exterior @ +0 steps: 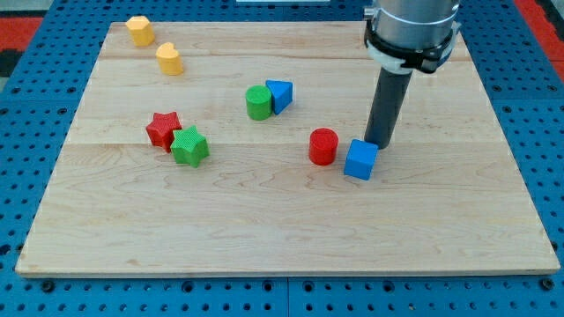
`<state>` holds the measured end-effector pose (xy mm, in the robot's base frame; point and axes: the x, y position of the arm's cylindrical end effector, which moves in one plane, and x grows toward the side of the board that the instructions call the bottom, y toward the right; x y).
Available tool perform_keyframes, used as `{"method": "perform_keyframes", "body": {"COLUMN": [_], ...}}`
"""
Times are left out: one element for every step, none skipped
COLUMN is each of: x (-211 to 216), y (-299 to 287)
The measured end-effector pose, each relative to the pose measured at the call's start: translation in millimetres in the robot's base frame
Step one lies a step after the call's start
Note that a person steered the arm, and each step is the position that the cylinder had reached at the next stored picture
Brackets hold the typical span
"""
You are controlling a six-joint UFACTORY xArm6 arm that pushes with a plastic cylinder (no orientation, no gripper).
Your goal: Place the triangle above the green circle
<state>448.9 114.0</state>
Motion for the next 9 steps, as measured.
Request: {"method": "perform_keyframes", "body": {"x": [21, 30, 2, -29, -33, -34, -34, -63, -96], "y": [-2, -1, 5, 5, -25, -60, -93, -108, -109]}}
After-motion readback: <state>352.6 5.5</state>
